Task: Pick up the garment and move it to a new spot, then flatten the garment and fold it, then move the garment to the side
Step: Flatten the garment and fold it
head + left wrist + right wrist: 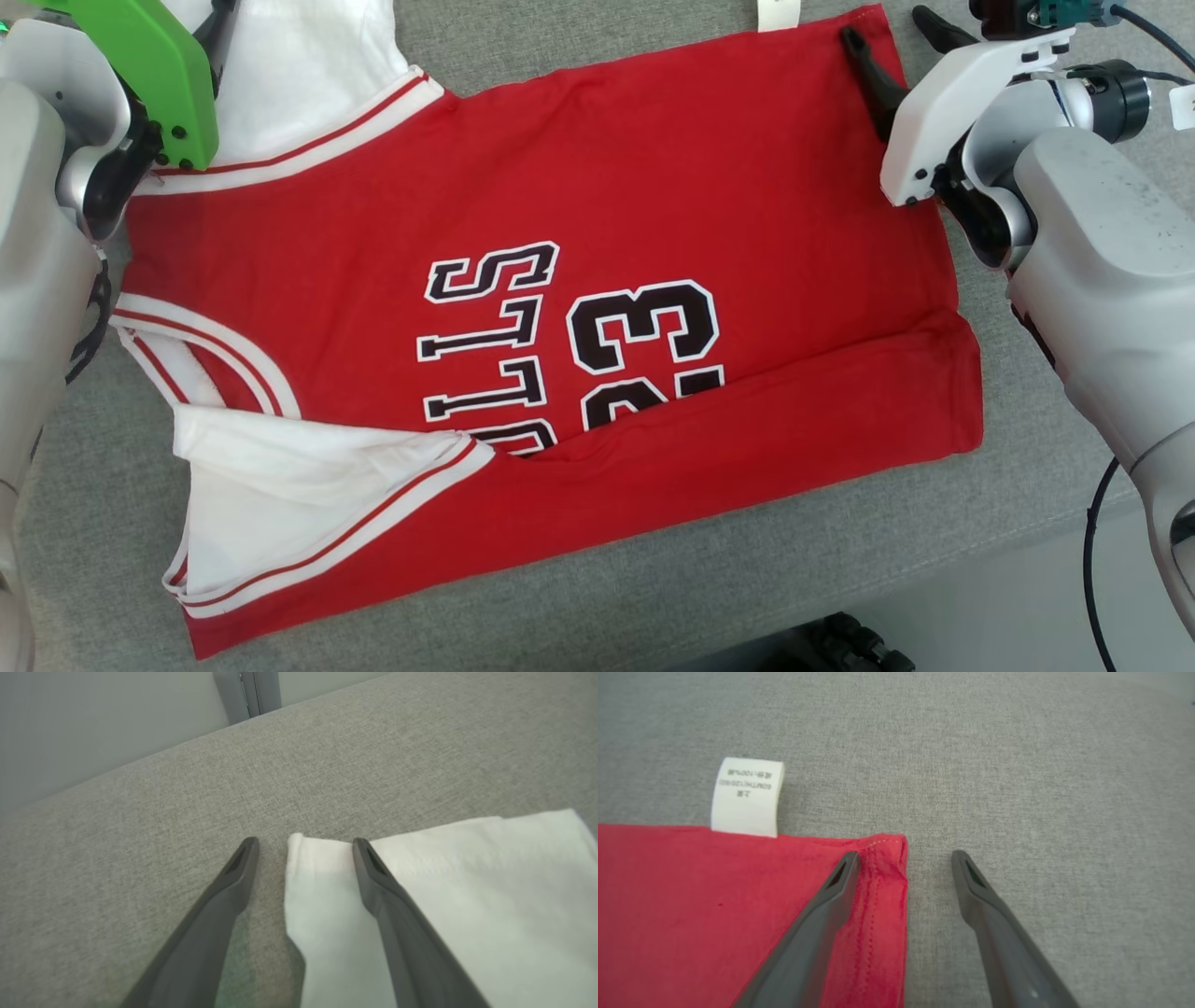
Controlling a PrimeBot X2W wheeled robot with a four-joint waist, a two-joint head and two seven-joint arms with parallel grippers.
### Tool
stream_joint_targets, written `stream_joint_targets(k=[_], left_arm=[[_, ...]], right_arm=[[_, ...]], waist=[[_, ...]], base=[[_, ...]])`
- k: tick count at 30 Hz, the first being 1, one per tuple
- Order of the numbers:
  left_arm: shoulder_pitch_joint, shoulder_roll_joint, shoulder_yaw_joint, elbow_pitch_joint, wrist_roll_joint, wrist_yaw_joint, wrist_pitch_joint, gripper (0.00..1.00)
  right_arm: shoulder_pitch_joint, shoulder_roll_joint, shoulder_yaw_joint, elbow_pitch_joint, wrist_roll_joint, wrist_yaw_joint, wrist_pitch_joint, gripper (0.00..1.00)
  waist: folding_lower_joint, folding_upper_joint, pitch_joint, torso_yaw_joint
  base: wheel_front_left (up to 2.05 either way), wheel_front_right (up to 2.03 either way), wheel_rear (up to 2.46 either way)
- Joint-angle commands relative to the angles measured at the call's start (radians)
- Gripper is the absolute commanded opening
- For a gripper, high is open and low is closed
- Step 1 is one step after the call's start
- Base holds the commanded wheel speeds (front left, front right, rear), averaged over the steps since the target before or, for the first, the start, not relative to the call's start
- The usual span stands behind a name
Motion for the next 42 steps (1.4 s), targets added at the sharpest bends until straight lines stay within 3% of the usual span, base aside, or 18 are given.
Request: stream_joint_targets(k=[1,4,5,6,7,8,19,26,32,37,42], left_arm=[[0.003,0.001,-0.012,0.01,-0.016,0.0,0.008,1.0],[0.002,-0.005,-0.034,0.013,-0.062,0.0,0.029,1.0],[-0.002,-0.005,-0.039,0.013,-0.072,0.0,0.033,0.4],[-0.001,-0.008,-0.043,0.013,-0.079,0.0,0.034,0.24],[0.0,-0.009,-0.046,0.014,-0.086,0.0,0.035,0.0],[-0.001,-0.009,-0.048,0.015,-0.092,0.0,0.031,0.0],[-0.008,-0.033,-0.074,-0.015,-0.138,0.0,-0.128,0.0],[0.108,-0.026,-0.084,-0.11,-0.195,0.0,-0.283,0.0],[0.255,-0.005,-0.093,-0.195,-0.206,0.004,-0.397,0.0],[0.388,0.016,-0.061,-0.315,-0.197,0.06,-0.448,0.0],[0.547,0.029,0.019,-0.494,-0.165,0.148,-0.459,0.0]], right_arm=[[0.003,0.0,0.021,0.012,0.013,0.0,0.008,1.0],[-0.004,-0.021,0.067,0.024,0.05,0.0,0.025,1.0],[-0.008,-0.024,0.076,0.023,0.059,0.0,0.027,0.79],[-0.011,-0.026,0.083,0.022,0.066,0.0,0.03,0.58],[-0.016,-0.028,0.091,0.02,0.073,0.0,0.03,0.12],[-0.021,-0.03,0.097,0.018,0.079,0.0,0.023,0.0],[-0.027,-0.048,0.126,0.063,0.114,-0.001,-0.143,0.0],[0.069,-0.076,0.121,0.061,0.139,-0.001,-0.26,0.0],[0.178,-0.118,0.073,0.027,0.102,-0.001,-0.288,0.0],[0.298,-0.138,-0.086,-0.083,0.003,-0.001,-0.287,0.0],[0.461,-0.104,-0.249,-0.198,-0.107,-0.001,-0.287,0.0]], waist=[[-0.0001,0.0,-0.012,0.011],[-0.0001,0.0,-0.028,0.021],[-0.0001,0.0,-0.028,0.021],[-0.0001,0.0,-0.028,0.021],[-0.0001,0.0,-0.027,0.021],[-0.0001,0.0,-0.026,0.021],[-0.0001,0.0,-0.071,0.062],[-0.0001,0.0,-0.162,0.113],[-0.0001,0.0,-0.231,0.146],[-0.0001,0.0,-0.269,0.154],[-0.0001,0.0,-0.294,0.166]], base=[[0.0,0.0,0.0],[0.0,0.0,0.0],[0.0,0.0,0.0],[0.0,0.0,0.0],[0.0,0.0,0.0],[0.0,0.0,0.0],[0.0,0.0,0.0],[0.0,0.0,0.0],[0.0,0.0,0.0],[0.0,0.0,0.0],[0.0,0.0,0.0]])
